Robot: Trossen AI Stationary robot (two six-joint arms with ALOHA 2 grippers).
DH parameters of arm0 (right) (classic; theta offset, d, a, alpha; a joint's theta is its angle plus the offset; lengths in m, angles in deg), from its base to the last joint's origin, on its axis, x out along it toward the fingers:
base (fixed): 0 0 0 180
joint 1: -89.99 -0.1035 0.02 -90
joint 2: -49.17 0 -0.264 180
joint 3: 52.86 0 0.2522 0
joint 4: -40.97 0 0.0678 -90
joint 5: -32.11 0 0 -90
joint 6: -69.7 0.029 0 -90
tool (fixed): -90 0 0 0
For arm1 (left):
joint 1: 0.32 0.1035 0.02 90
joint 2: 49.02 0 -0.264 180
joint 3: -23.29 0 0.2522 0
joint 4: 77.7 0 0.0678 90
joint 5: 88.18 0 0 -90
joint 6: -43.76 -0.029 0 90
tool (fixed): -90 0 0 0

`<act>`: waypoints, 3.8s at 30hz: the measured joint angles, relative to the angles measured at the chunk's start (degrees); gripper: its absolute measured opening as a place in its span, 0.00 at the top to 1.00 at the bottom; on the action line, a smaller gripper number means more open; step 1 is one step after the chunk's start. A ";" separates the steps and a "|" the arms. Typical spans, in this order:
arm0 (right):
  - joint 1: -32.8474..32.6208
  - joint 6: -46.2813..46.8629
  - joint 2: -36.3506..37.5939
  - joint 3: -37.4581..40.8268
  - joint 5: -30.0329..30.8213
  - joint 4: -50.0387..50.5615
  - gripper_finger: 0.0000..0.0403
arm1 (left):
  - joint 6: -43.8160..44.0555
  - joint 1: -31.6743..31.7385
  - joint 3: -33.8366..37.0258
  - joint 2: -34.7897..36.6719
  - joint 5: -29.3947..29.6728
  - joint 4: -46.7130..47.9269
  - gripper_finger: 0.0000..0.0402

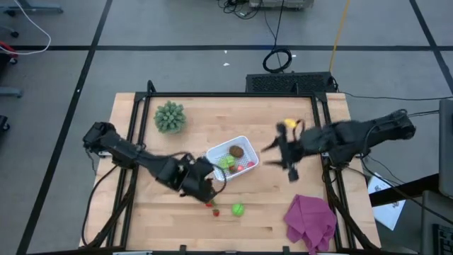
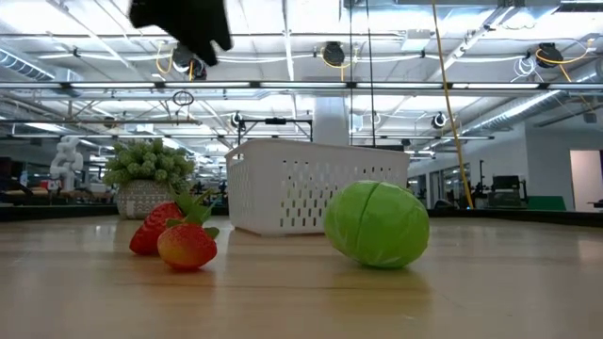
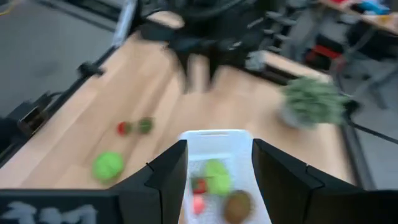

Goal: Pick and placing Produce into tupperware
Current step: Put the cabbage into the white bin

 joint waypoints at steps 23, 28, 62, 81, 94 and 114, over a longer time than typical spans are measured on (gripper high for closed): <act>-13.23 -10.71 -13.00 17.29 5.48 -47.30 0.58 | 18.96 -7.96 3.32 12.33 11.19 33.66 0.66; -12.84 -10.35 -16.25 9.07 14.01 -39.75 0.58 | 20.65 -8.87 9.82 24.81 11.32 33.55 0.68; -10.17 56.48 -39.78 -28.09 10.45 22.31 0.58 | 22.17 -22.91 31.91 40.15 4.03 22.94 0.68; -9.27 68.11 -40.16 -22.62 -4.37 15.08 0.56 | 19.33 -22.89 31.91 40.15 5.92 19.83 0.68; -7.08 70.40 -40.20 -15.80 -12.56 9.17 0.46 | 19.35 -22.87 31.92 40.15 5.93 19.83 0.68; -7.02 71.93 -40.15 -11.82 -13.59 1.46 0.40 | 18.91 -22.87 31.93 40.15 5.93 19.83 0.68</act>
